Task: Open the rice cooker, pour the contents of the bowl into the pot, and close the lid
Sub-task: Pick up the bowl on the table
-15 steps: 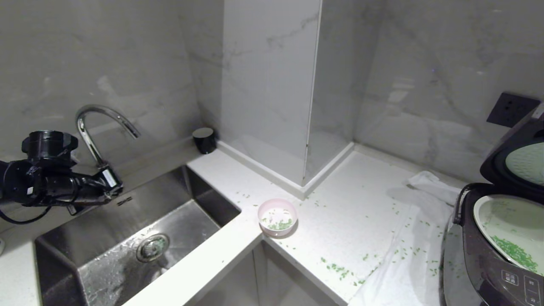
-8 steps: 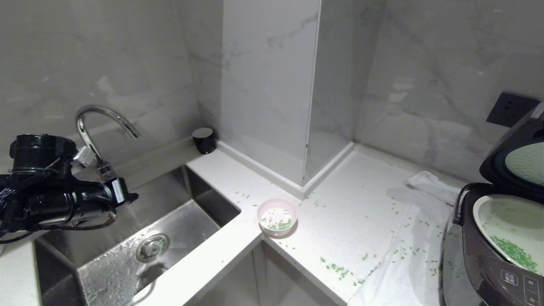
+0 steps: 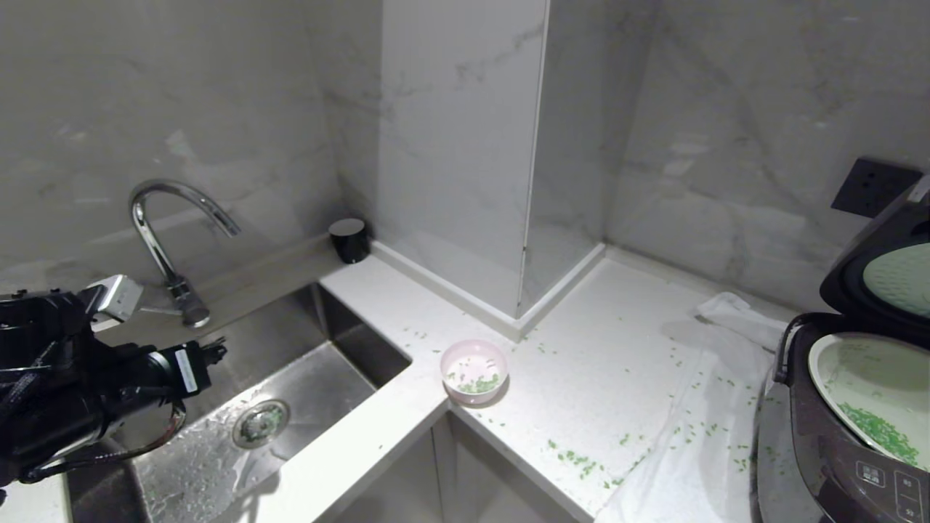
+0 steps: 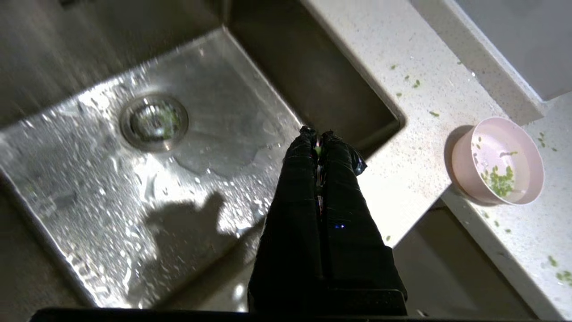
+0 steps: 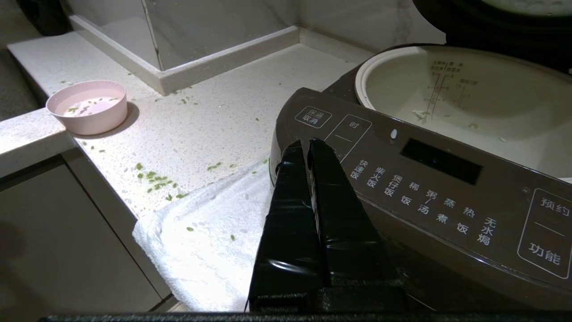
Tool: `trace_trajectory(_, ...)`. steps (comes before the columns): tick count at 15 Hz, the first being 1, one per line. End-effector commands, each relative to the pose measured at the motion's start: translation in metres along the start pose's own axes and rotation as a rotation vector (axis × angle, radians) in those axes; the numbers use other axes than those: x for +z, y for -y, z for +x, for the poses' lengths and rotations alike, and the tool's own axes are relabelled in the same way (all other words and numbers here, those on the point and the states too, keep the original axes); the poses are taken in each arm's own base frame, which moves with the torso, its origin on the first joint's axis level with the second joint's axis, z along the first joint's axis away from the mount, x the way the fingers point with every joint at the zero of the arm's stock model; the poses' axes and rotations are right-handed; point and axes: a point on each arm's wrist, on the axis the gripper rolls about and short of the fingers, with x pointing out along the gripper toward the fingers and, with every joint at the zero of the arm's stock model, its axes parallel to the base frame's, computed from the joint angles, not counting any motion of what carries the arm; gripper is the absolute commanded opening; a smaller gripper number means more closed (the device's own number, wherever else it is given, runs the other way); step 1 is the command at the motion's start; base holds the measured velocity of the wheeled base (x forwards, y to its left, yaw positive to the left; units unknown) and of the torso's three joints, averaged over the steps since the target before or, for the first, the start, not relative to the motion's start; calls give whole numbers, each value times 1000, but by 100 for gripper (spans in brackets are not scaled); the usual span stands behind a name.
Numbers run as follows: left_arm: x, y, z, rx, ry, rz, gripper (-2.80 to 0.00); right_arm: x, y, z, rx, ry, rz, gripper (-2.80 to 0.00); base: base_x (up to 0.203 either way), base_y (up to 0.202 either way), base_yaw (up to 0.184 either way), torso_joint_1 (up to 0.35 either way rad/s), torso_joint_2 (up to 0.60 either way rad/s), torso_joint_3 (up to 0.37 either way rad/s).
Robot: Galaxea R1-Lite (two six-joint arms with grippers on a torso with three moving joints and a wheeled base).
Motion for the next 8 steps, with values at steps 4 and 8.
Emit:
trace_trajectory(4, -9, 4, -43, 69, 134, 115, -280, 0, 0, 0, 2, -1, 0, -280, 0, 0, 0, 0, 0, 0)
trace_trajectory(8, -9, 10, -86, 48, 286, 131, -280, 0, 0, 0, 2, -1, 0, -280, 0, 0, 0, 0, 0, 0)
